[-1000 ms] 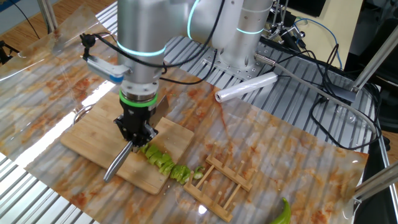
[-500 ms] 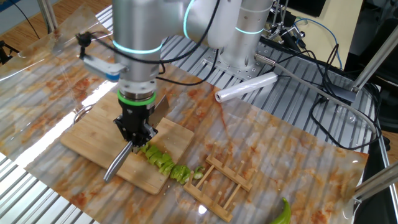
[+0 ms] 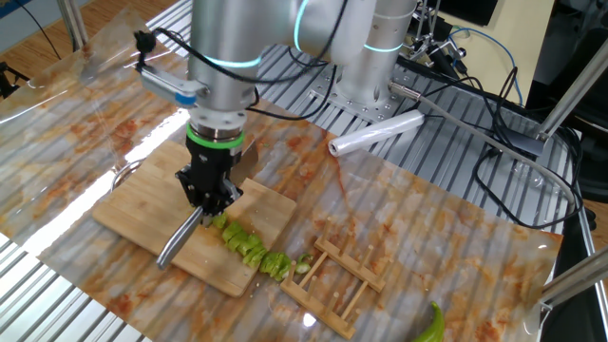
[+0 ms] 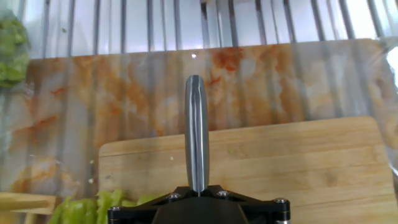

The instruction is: Chop the chili peppers

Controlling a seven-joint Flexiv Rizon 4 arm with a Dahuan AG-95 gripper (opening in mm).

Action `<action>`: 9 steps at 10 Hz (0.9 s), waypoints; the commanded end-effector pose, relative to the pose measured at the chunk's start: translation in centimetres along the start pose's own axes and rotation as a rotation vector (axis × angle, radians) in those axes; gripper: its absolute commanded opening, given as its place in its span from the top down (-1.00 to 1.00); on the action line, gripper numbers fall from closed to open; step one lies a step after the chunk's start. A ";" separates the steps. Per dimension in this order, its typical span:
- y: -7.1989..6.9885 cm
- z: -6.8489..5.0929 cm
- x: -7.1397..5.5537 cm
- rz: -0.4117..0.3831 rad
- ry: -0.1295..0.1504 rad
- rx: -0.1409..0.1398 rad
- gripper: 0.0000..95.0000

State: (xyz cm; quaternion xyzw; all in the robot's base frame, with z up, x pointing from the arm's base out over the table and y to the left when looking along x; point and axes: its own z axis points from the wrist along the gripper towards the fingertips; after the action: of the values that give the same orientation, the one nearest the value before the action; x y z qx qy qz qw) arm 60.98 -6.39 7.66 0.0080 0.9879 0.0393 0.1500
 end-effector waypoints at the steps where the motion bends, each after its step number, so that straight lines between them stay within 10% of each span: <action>1: -0.1 -0.6 0.3 0.003 -0.009 0.017 1.00; 9: -0.1 0.8 0.8 0.003 -0.029 0.023 1.00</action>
State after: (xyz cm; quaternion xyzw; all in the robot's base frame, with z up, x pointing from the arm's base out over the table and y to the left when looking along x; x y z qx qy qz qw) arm 60.25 -6.46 6.40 0.0128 0.9858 0.0232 0.1658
